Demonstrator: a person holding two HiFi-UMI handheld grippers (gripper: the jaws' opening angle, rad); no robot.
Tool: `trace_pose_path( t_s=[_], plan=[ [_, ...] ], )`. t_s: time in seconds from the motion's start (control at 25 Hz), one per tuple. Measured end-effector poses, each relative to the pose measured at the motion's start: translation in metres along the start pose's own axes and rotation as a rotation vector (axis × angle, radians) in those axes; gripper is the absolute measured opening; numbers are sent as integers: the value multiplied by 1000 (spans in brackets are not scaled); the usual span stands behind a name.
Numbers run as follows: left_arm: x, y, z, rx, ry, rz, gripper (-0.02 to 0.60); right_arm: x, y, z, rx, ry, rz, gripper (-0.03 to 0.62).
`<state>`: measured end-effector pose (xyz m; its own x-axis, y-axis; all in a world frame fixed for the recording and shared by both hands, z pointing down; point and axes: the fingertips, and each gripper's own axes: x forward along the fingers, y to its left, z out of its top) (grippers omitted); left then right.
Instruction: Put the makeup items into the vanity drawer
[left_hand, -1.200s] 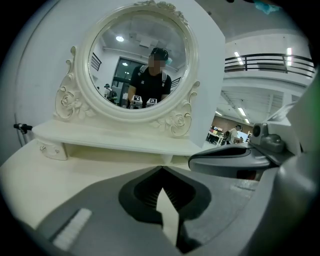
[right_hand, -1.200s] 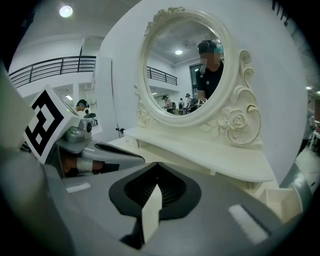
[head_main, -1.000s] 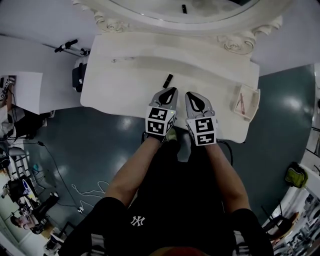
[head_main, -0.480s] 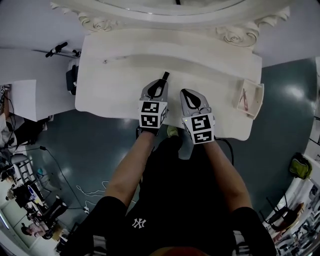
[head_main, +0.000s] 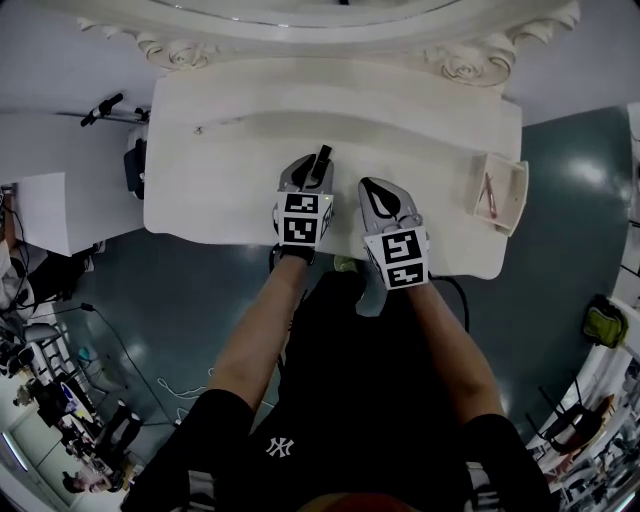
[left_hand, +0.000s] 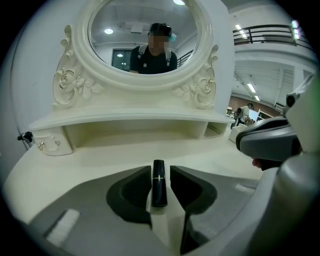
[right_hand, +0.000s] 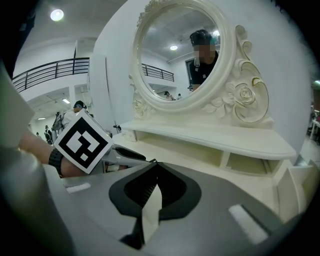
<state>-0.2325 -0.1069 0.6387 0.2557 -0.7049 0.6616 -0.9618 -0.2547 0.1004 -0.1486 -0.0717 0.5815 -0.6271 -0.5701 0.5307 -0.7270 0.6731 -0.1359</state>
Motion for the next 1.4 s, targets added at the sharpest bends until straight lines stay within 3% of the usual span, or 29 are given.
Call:
trace_pose_path(
  t_s=[0.52, 1.4],
  plan=[
    [17, 2, -16, 34, 90, 30, 94, -11, -18, -3, 18, -1, -50, 25],
    [-32, -88, 38, 18, -6, -130, 94, -71, -36, 8, 50, -24, -144, 25]
  ],
)
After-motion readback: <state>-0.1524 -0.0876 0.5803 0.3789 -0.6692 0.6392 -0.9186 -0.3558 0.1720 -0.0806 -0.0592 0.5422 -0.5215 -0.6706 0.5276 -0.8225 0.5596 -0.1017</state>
